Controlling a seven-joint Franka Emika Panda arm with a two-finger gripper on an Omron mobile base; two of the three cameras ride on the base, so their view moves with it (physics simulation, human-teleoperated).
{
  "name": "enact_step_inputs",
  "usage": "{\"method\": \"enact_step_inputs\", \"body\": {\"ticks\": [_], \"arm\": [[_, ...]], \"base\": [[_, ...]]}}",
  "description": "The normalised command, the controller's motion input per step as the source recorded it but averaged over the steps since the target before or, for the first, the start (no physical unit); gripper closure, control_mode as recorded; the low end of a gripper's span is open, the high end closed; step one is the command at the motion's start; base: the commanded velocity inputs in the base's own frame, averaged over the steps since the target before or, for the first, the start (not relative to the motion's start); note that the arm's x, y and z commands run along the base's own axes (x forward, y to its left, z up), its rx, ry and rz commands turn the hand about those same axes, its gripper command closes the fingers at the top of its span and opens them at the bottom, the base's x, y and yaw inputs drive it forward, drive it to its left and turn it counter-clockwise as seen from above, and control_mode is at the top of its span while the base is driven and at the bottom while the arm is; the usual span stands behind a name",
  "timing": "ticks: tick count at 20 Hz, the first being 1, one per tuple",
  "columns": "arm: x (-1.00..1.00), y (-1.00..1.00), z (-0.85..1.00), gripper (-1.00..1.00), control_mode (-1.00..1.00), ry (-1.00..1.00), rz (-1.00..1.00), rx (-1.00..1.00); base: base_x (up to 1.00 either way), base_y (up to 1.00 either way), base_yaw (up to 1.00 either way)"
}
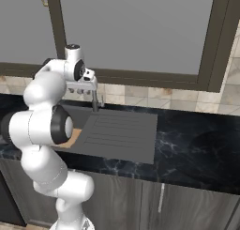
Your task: Turn on the sink faucet with hot water and rinse the cutting board for ten seconds, then turn off the faucet. Push the cutting board to reach the water if necessary.
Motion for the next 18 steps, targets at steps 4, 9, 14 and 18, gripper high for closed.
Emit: {"method": "enact_step_inputs", "body": {"ticks": [4, 9, 14, 18], "arm": [[0.25, 0.02, -0.12, -1.00, -1.00, 0.02, 0.00, 0.00], [0.29, 0.08, -0.13, -1.00, -1.00, 0.00, 0.00, 0.00], [0.27, 0.08, -0.13, -1.00, -1.00, 0.01, 0.00, 0.00], [0.18, 0.07, -0.06, -1.00, -1.00, 0.02, 0.00, 0.00]], "base": [[0.00, 0.00, 0.00], [0.00, 0.00, 0.00], [0.00, 0.00, 0.00], [0.00, 0.00, 0.00]]}}
